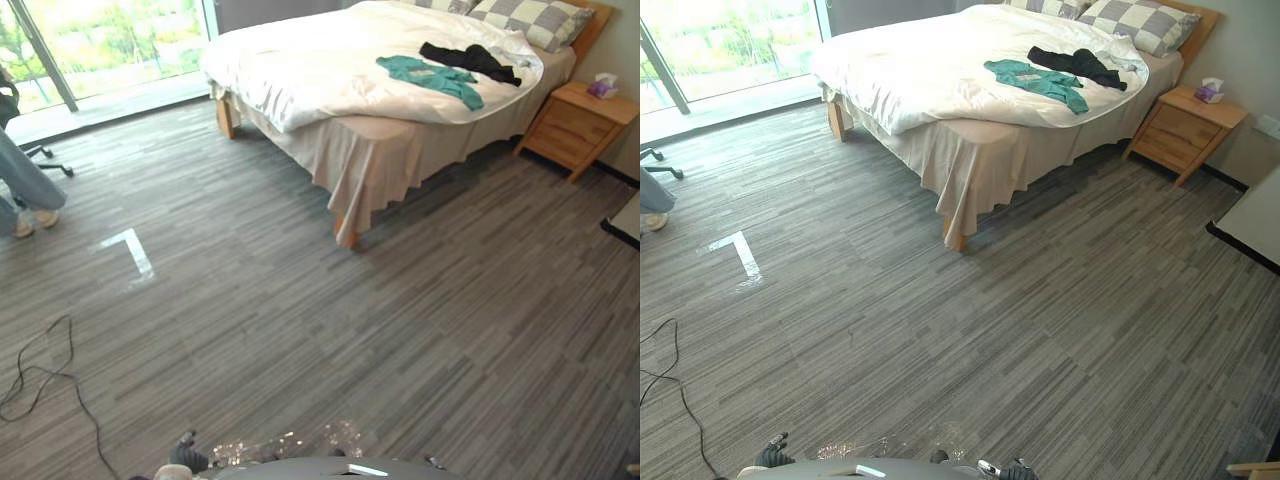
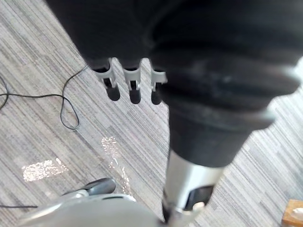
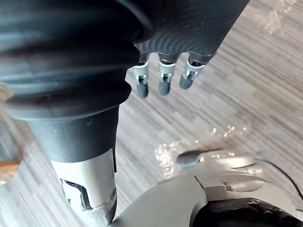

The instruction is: Tidy the bed and pick cloth on bed and put in laundry

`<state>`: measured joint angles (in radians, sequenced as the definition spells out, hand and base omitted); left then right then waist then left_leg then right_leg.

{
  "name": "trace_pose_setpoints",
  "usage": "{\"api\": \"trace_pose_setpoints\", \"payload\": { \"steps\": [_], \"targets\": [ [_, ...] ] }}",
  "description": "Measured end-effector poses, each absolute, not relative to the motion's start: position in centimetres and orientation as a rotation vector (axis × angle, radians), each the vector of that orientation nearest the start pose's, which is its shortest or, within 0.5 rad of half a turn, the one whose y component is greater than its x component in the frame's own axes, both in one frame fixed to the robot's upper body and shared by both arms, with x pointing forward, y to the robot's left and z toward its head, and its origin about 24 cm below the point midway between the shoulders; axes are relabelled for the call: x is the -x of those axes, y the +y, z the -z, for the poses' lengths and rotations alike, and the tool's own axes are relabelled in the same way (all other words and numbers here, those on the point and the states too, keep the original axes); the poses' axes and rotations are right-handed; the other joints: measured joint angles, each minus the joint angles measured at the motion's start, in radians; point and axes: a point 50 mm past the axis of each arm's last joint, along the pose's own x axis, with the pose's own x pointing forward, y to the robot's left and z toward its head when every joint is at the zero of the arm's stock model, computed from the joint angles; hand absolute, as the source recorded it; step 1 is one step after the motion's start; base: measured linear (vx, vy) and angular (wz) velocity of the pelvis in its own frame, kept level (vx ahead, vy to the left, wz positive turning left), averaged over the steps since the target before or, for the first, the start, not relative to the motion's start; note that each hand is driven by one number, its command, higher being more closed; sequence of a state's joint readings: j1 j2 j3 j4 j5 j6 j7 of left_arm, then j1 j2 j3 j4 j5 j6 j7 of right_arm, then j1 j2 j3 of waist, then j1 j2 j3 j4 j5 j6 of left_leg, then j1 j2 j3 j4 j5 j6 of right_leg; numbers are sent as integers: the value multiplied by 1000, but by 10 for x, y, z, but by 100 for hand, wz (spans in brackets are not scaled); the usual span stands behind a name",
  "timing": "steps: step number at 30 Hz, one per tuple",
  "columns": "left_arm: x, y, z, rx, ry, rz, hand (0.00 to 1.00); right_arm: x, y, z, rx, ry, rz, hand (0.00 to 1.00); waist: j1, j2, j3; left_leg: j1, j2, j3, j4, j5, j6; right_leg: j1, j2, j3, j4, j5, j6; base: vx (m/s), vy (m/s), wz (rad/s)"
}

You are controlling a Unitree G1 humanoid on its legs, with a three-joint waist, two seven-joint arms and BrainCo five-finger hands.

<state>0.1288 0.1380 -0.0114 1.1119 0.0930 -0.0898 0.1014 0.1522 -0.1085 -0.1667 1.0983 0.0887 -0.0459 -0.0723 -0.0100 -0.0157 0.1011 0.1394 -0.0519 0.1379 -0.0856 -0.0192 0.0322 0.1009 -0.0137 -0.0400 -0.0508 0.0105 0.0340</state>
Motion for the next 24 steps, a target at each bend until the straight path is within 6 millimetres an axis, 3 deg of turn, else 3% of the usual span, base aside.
{"api": "trace_pose_setpoints", "payload": {
  "steps": [5, 10, 12, 15, 16, 19, 20, 22, 23, 24],
  "targets": [
    [-75, 209, 164, -256, 1129, -112, 0, -62, -219, 165, -44, 1162, 380, 0, -9, 2, 22, 4, 8, 42, 6, -5, -7, -59, 5, 25, 110, -54, -5, 47, -21, -17],
    [-78, 211, 163, -253, 1121, -121, 0, -69, -218, 163, -71, 1132, 405, 0, -17, 8, 51, 23, 27, 161, 6, -30, -28, -161, 11, 1, 268, -117, -19, -34, -41, -58],
    [-80, 212, 162, -251, 1121, -129, 0, -70, -218, 163, -91, 1126, 424, 0, -29, 5, 51, 18, 39, 203, 6, -35, -35, -170, 18, -9, 235, -103, -33, -46, -59, -71],
    [-86, 209, 162, -237, 1106, -130, 0, -74, -224, 162, -133, 1105, 479, 0, -34, 32, 70, -3, 83, 266, 1, -55, -58, -205, 28, -62, 186, -78, -32, -15, -92, -92],
    [-97, 202, 161, -210, 1083, -134, 0, -80, -230, 159, -166, 1077, 527, 0, -33, 66, 91, -7, 129, 303, 7, -67, -72, -281, 11, -125, 247, -103, -35, 19, -52, -88],
    [-116, 193, 157, -178, 1034, -132, 0, -81, -238, 156, -179, 1049, 566, 0, -43, 109, 127, -13, 223, 333, 53, -100, -131, -420, -56, -202, 310, -106, -8, 109, -49, -53],
    [-120, 195, 155, -148, 1018, -168, 0, -72, -234, 157, -188, 1050, 572, 0, -53, 94, 131, 10, 242, 348, 72, -119, -179, -469, -124, -231, 307, -89, 7, 211, -86, -25],
    [-120, 199, 155, -127, 1016, -207, 0, -64, -227, 158, -194, 1059, 571, 0, -58, 52, 121, 43, 263, 360, 104, -159, -218, -498, -186, -251, 358, -85, 2, 366, -277, -3],
    [-117, 199, 155, -104, 1015, -231, 0, -53, -227, 158, -195, 1073, 584, 0, -65, 60, 111, 76, 322, 381, 125, -166, -236, -499, -175, -265, 425, -98, 6, 775, -565, 13],
    [-107, 205, 156, -83, 1013, -276, 0, -41, -222, 160, -193, 1103, 574, 0, -55, 48, 87, 70, 377, 382, 243, -168, -240, -480, -143, -276, 432, -116, 11, 771, -561, 0]
  ]
}}
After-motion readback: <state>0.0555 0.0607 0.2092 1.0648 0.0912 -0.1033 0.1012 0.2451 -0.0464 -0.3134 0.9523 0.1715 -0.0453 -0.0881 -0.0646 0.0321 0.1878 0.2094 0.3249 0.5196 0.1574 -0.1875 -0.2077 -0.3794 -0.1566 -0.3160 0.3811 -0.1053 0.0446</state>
